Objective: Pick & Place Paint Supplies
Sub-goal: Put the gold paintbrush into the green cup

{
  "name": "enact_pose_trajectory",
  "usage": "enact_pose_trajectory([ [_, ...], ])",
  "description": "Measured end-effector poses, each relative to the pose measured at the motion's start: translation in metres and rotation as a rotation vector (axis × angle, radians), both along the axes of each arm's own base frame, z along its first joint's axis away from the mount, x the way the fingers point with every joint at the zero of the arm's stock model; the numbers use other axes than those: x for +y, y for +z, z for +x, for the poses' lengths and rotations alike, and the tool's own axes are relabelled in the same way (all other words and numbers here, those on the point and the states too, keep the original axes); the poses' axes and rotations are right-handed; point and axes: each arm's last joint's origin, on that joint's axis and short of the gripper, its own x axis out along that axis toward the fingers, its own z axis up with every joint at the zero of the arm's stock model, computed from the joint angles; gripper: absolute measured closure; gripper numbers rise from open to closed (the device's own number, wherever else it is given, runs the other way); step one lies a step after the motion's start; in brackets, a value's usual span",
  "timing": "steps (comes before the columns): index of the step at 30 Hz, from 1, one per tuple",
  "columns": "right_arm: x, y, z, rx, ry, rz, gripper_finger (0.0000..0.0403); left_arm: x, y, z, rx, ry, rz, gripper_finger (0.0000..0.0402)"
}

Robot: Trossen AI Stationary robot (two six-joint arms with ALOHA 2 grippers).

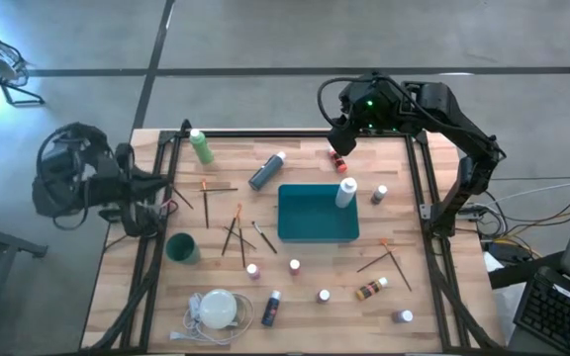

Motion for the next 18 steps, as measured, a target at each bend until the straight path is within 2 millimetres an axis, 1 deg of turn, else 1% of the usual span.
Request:
enact_pose_trajectory([
  [3, 0.0, 0.0, 0.0, -0.004, -0.002, 0.0, 0.0255, 0.013, -0.006, -0.006, 0.017, 0.045, -0.022, 0.0397],
  [5, 0.0, 0.001, 0.0, -0.009, -0.002, -0.001, 0.0261, 0.02, -0.012, -0.01, 0.061, 0.023, -0.047, 0.0397],
  [8, -0.002, 0.001, 0.0, -0.02, -0.014, 0.004, 0.0269, 0.027, -0.02, -0.014, 0.11, 0.032, -0.034, 0.0397],
  [11, -0.002, 0.001, 0.0, -0.028, -0.023, 0.012, 0.0274, 0.034, -0.023, -0.019, 0.135, 0.013, -0.092, 0.0397],
  [14, -0.002, 0.001, 0.0, -0.03, -0.027, 0.014, 0.0274, 0.035, -0.028, -0.022, 0.212, -0.059, -0.138, 0.0397],
  [18, -0.003, 0.001, 0.0, -0.041, -0.045, 0.027, 0.0264, 0.031, -0.031, -0.02, 0.268, -0.082, -0.166, 0.0397],
])
